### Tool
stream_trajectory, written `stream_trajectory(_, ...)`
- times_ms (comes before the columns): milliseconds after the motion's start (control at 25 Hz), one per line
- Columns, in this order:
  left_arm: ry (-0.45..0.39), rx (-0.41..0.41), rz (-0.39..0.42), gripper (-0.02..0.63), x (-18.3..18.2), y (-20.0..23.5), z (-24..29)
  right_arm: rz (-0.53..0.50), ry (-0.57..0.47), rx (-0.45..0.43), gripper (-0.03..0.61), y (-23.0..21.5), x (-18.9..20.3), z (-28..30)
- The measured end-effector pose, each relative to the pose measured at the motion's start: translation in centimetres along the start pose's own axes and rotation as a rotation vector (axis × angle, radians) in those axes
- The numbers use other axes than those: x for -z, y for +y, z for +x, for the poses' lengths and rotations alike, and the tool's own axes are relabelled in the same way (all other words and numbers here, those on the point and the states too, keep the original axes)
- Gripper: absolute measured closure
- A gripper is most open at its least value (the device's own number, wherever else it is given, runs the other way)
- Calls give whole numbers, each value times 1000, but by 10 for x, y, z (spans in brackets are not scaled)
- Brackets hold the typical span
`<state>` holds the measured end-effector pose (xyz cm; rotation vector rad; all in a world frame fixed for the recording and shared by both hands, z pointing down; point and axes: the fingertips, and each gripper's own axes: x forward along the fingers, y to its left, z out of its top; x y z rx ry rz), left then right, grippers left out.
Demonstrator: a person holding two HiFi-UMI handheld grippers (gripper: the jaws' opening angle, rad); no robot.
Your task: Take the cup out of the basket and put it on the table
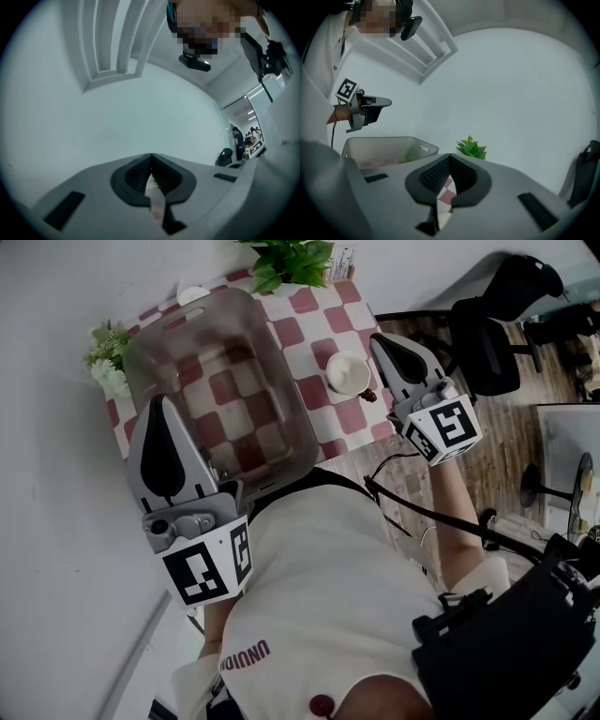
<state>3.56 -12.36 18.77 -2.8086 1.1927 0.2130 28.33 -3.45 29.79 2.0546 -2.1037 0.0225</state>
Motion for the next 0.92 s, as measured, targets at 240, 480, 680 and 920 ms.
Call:
stream_trajectory(240,-5,4,1,603,-4,0,-1,-8,-12,8,563,1,-8,-2)
stream_trajectory(480,-11,0,10,603,-6,-2,-7,-14,-13,11,563,3,-10,-5)
stream_trajectory(680,-13,-5,14,603,-7,0,-11,-14,-13,9,563,7,-10,-5)
stream_trajectory(920,-22,-13,23,603,-9,2,-20,-25,-20,12,563,11,-11,-7)
